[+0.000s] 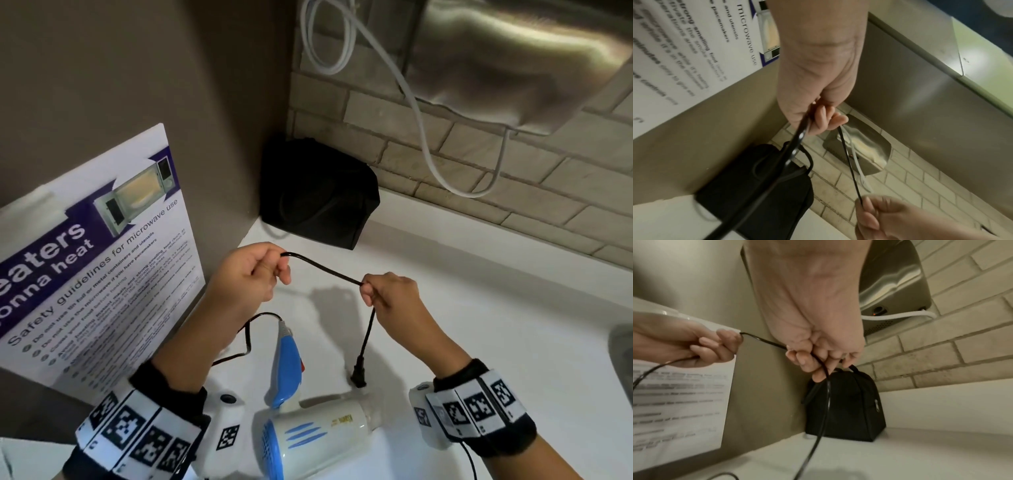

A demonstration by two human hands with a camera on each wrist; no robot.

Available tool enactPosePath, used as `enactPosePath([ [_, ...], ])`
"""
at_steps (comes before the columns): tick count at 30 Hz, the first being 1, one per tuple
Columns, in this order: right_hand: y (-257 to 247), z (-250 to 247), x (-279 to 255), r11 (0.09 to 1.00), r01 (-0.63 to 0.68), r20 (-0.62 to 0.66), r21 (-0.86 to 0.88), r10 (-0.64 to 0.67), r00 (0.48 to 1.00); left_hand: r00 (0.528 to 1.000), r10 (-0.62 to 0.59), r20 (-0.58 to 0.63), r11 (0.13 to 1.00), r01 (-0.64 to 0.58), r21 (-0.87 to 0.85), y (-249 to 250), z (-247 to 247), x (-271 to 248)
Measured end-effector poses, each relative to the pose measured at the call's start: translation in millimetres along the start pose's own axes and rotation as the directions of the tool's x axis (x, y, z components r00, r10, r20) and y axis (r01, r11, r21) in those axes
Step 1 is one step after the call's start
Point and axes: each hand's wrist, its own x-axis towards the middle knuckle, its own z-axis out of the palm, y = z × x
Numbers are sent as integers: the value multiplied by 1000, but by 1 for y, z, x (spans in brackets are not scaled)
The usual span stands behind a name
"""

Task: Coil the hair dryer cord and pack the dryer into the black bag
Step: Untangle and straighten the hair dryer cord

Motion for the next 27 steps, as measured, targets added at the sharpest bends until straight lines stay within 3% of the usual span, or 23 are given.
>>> enactPosePath([
  [4,24,12,-5,986,-88,55,-138,97,994,999,-28,-20,1000,27,-9,-8,-3,2],
  [9,58,23,-15,928,-180,-122,-325,147,982,996,-25,-87,998,20,-62,-17,-19,9],
  [12,78,27,-19,896,-282,-21,-343,293,956,991,-27,-134,998,18,-68,-28,-28,17],
  [14,87,26,-20,889,-325,41,-323,357,933,984,-30,-173,999,27,-18,-36,-26,20],
  [17,104,25,-26,912,-370,-15,-175,374,927,974,8,-227,990,24,141,-41,-20,23],
  [19,118,22,-30,932,-358,-78,-56,354,932,984,44,-173,953,11,302,-40,-16,26],
  [22,126,10,-33,899,-437,17,1,437,899,996,50,-79,850,-1,527,-47,-13,39],
  [27,128,5,-36,758,-615,133,218,601,788,992,-57,116,808,-23,589,-67,9,66],
])
